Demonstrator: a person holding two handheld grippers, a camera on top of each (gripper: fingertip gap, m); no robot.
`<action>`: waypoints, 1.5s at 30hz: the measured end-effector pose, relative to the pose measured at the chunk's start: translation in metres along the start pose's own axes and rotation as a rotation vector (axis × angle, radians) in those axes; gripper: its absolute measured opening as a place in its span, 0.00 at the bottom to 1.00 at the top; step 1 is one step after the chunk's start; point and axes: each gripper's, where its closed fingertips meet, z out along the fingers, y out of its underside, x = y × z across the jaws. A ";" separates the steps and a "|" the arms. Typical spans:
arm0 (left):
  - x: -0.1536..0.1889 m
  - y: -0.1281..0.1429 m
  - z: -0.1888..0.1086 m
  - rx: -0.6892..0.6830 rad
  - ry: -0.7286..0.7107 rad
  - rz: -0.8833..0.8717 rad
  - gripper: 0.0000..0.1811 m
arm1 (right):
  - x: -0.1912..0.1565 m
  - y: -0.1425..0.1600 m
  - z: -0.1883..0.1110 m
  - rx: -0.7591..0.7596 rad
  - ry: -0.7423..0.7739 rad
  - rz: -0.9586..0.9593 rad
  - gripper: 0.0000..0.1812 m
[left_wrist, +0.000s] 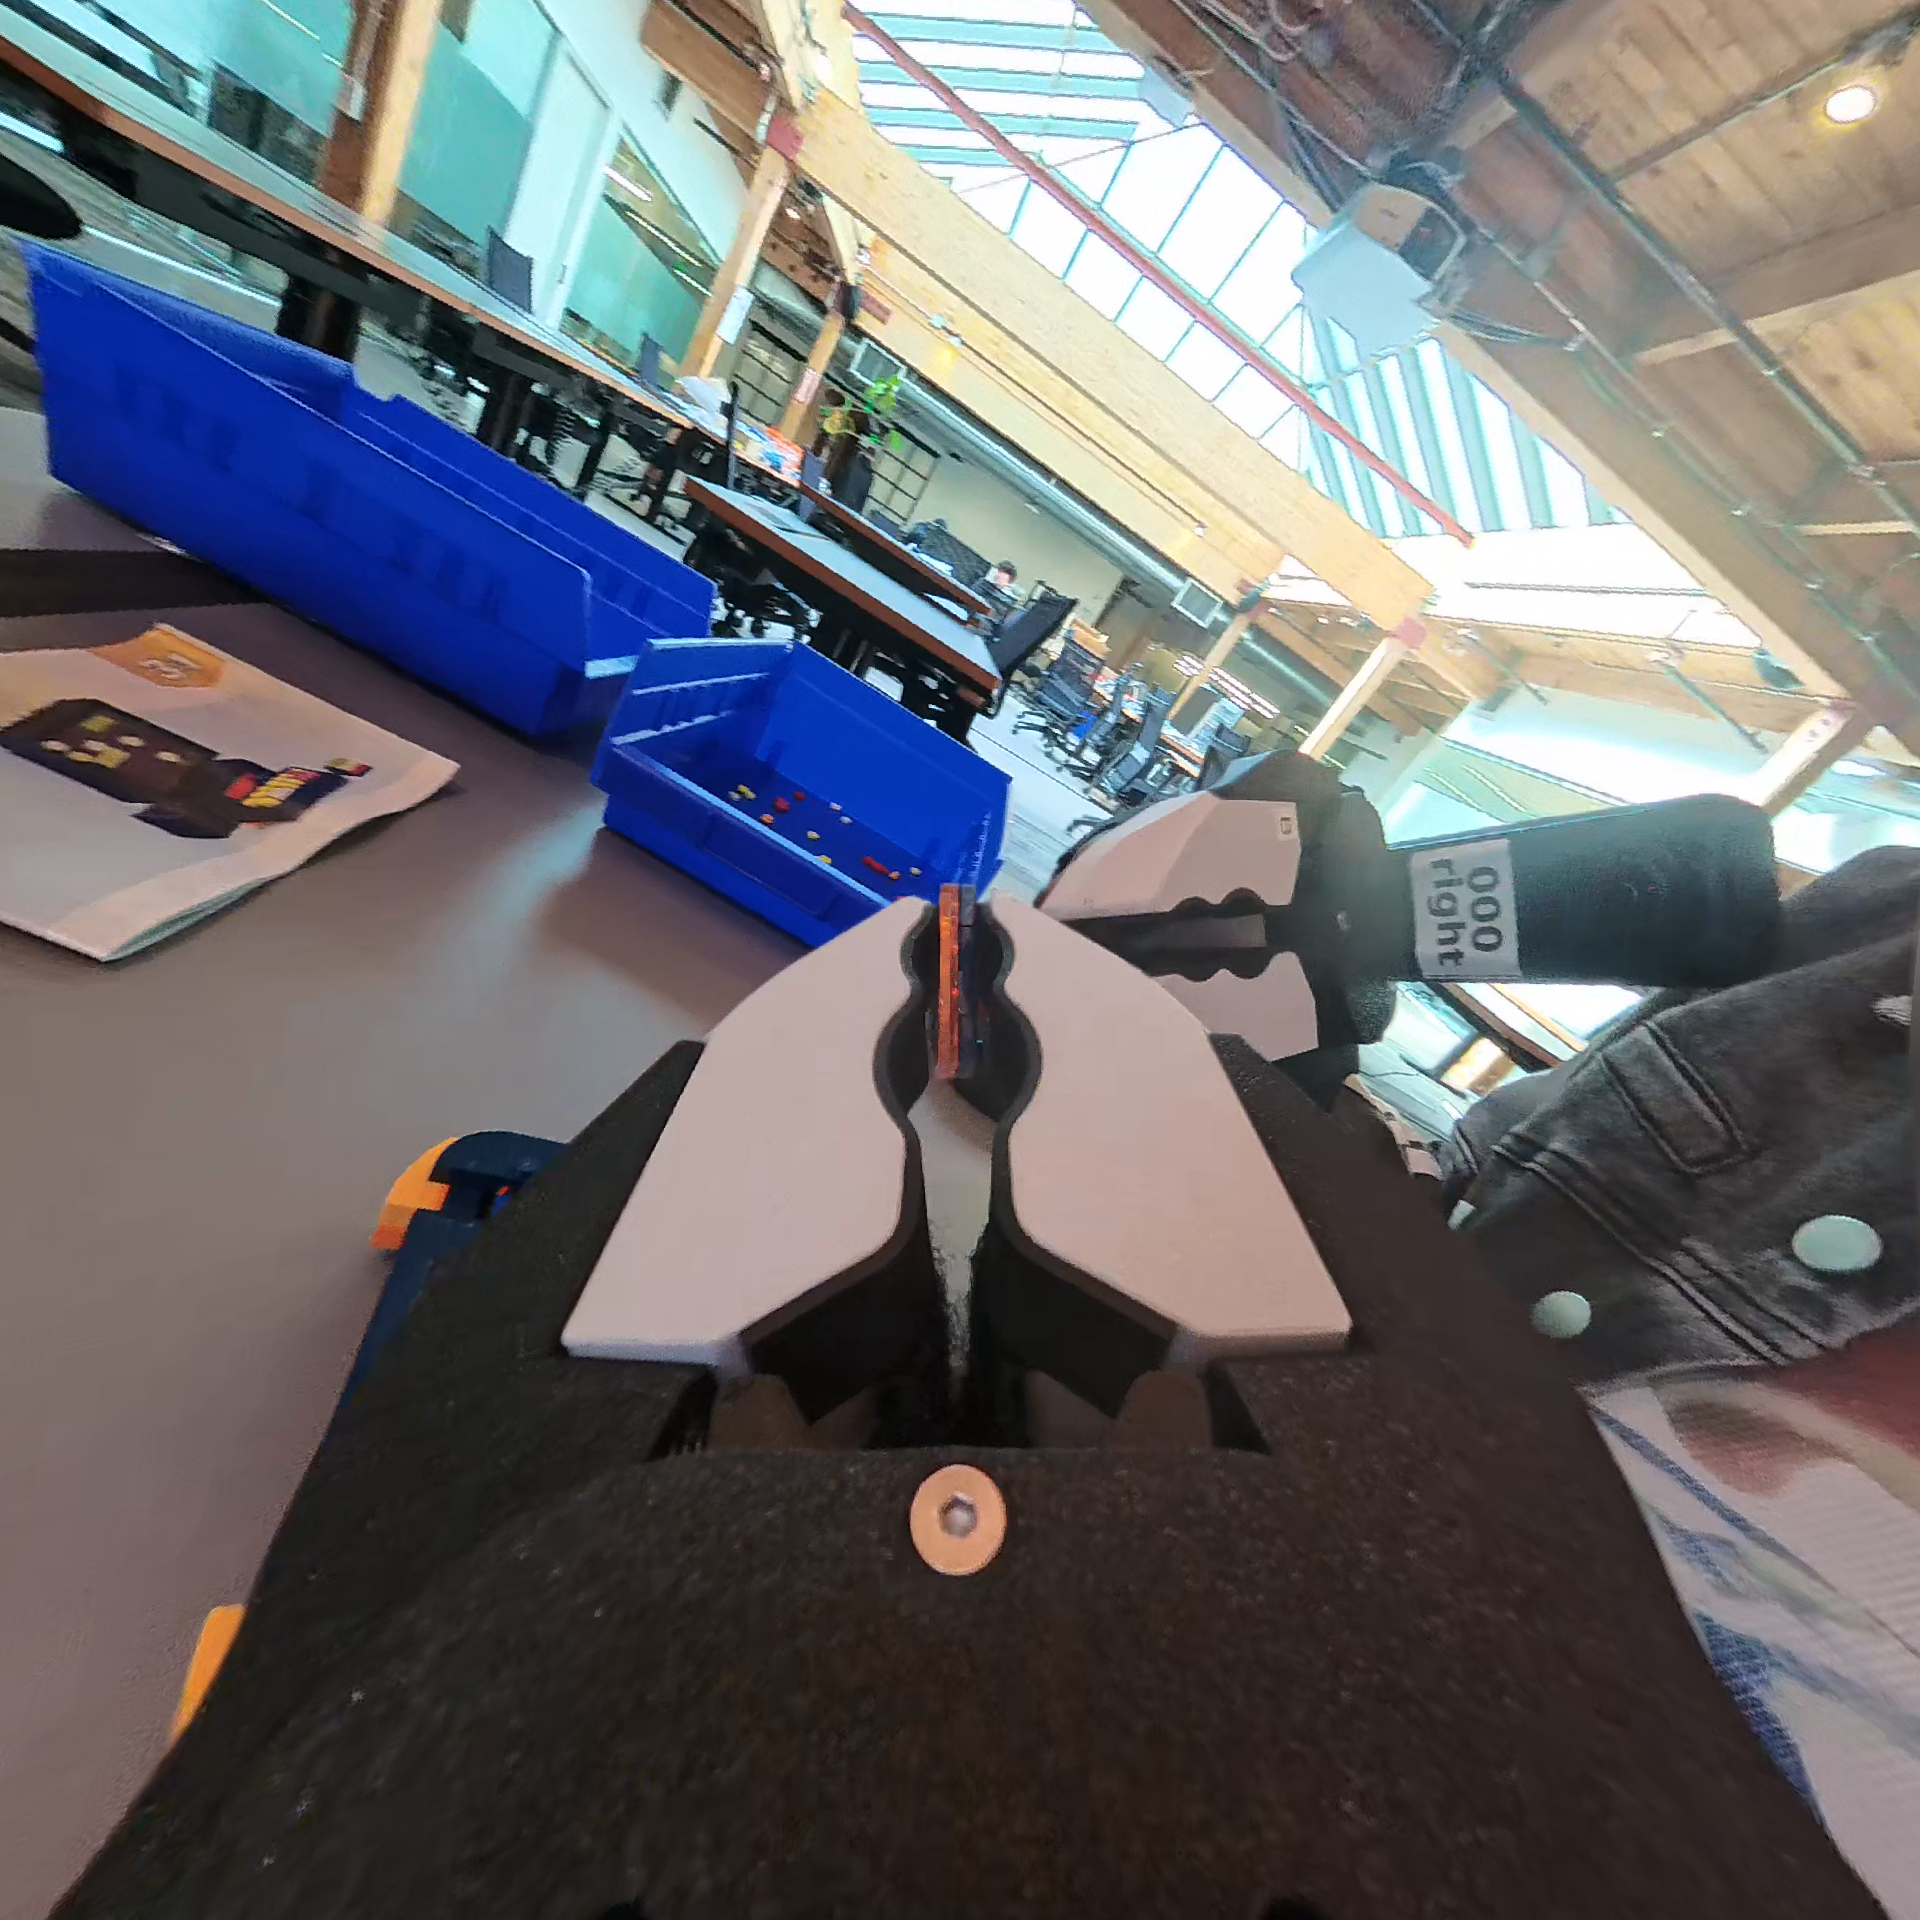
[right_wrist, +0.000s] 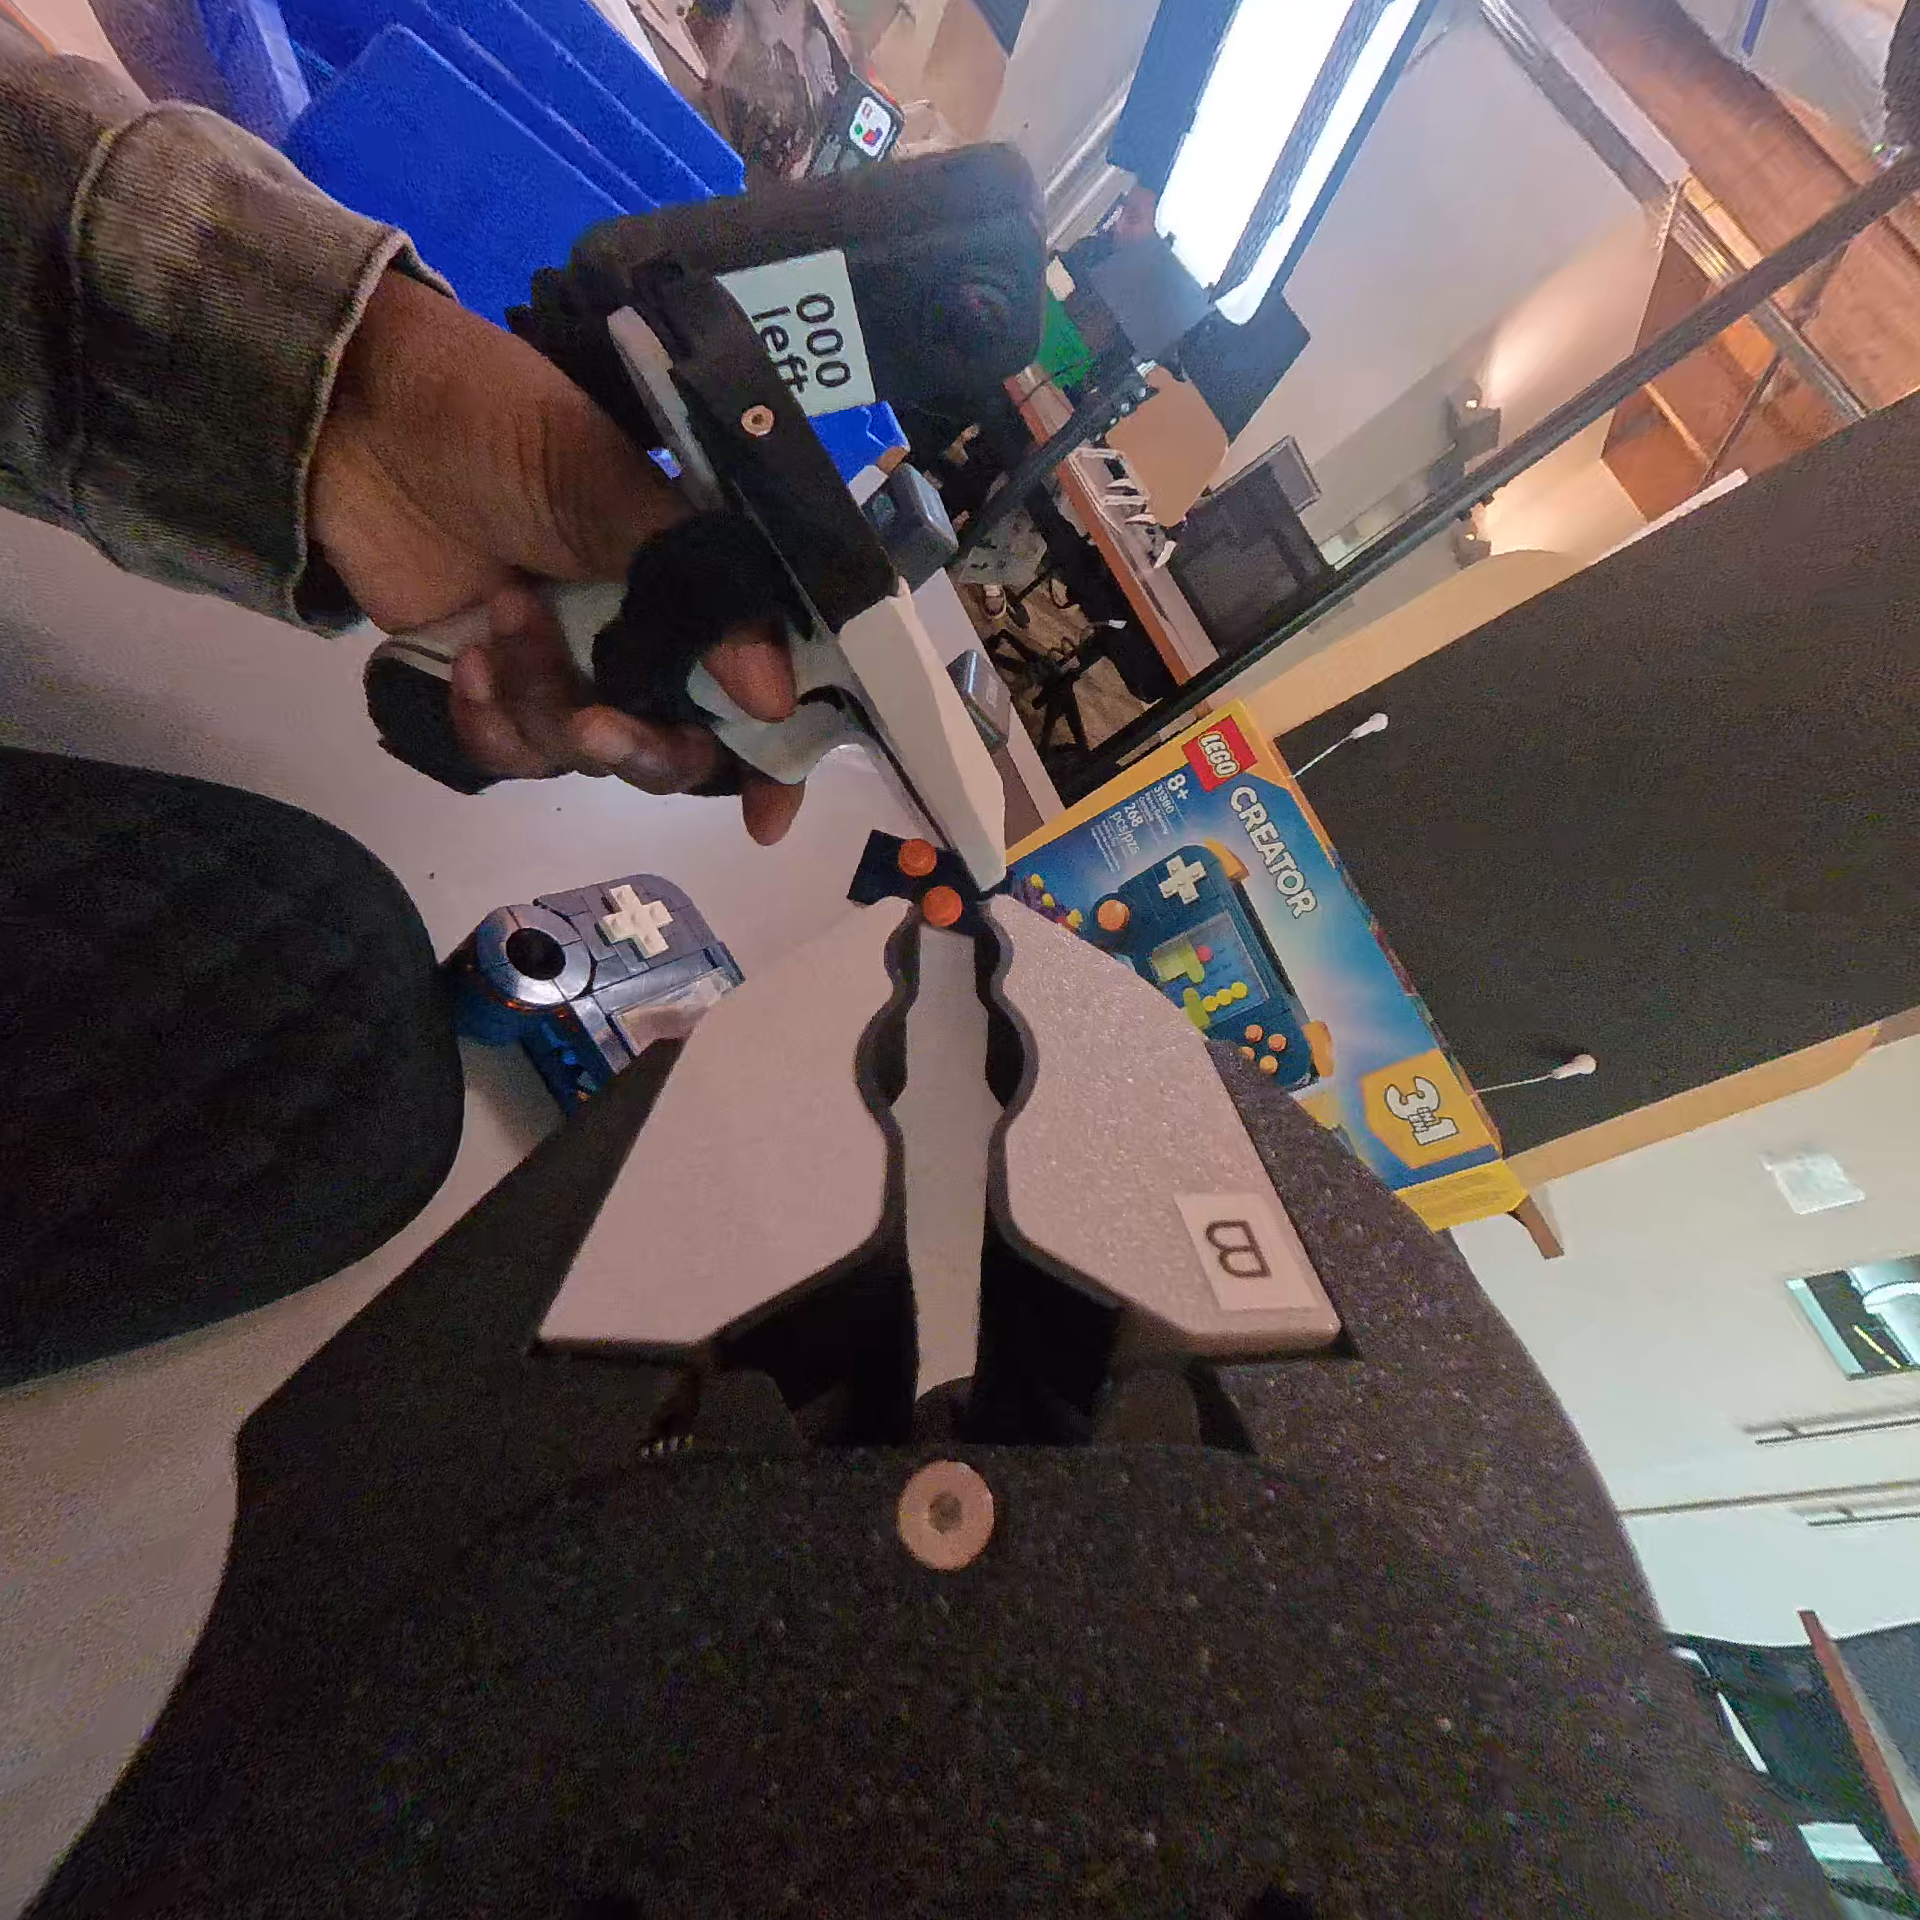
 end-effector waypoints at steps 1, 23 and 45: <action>-0.001 0.000 -0.001 -0.004 -0.010 0.001 0.03 | 0.000 0.003 0.002 -0.025 0.002 -0.004 0.05; -0.020 0.001 0.002 0.069 -0.116 -0.129 0.03 | 0.002 0.022 0.022 -0.168 0.161 -0.119 0.03; 0.014 -0.048 -0.018 0.485 0.255 -0.253 0.03 | 0.012 -0.029 0.031 0.506 -0.319 1.225 0.04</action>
